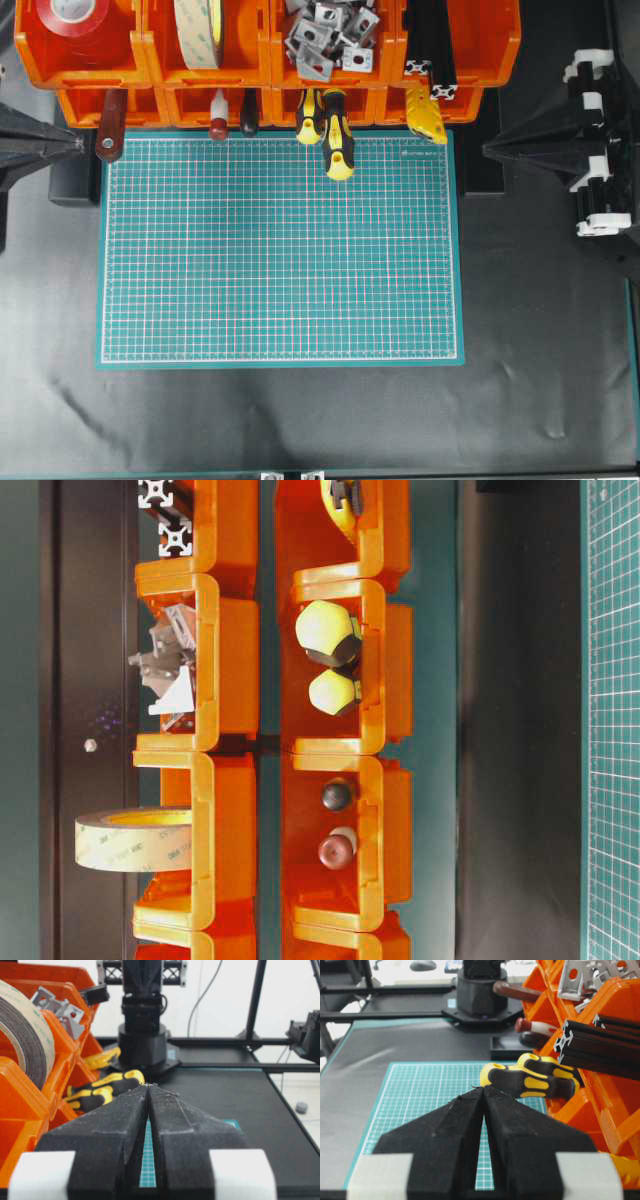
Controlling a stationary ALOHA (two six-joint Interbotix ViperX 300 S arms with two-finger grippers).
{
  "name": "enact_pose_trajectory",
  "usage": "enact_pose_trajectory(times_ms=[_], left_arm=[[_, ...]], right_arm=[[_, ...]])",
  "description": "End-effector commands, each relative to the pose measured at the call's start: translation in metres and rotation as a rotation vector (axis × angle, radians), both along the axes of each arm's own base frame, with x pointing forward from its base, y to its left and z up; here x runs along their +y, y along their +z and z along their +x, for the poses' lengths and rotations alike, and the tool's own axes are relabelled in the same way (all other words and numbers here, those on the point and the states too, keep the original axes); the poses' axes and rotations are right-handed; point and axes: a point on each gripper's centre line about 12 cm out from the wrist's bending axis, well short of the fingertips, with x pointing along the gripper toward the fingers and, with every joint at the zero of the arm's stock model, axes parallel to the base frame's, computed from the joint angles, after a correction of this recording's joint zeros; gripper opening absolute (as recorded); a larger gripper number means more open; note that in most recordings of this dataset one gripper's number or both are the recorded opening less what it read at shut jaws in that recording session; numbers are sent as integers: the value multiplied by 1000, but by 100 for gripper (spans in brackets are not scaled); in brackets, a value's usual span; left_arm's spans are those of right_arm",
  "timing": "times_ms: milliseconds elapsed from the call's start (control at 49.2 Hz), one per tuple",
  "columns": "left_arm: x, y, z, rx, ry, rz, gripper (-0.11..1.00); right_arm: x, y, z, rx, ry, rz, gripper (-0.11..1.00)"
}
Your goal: Pick scraper from container rack with left arm.
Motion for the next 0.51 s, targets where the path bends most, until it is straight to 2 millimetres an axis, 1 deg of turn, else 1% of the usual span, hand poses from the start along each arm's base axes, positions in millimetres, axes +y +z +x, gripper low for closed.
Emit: enact_pose_trajectory(times_ms=[0,61,102,122,224,406,488], left_arm=[[0,10,4,20,-1,38,6],[1,19,4,58,2,41,4],[1,24,4,83,3,49,0],[0,27,3,94,3,54,0],[-1,42,-3,165,-4,59,0],[-5,67,-13,363,-21,84,0],[-7,76,-15,461,-38,127,0]], right_arm=[[0,11,4,-32,-3,21,2],[-1,12,3,-37,-11,60,5],[-1,13,2,-41,-18,103,1],[-1,12,2,-38,-20,121,0],[-1,12,2,-35,-27,162,0],[-1,12,2,-35,-29,197,0],[-1,12,2,-36,-31,202,0]])
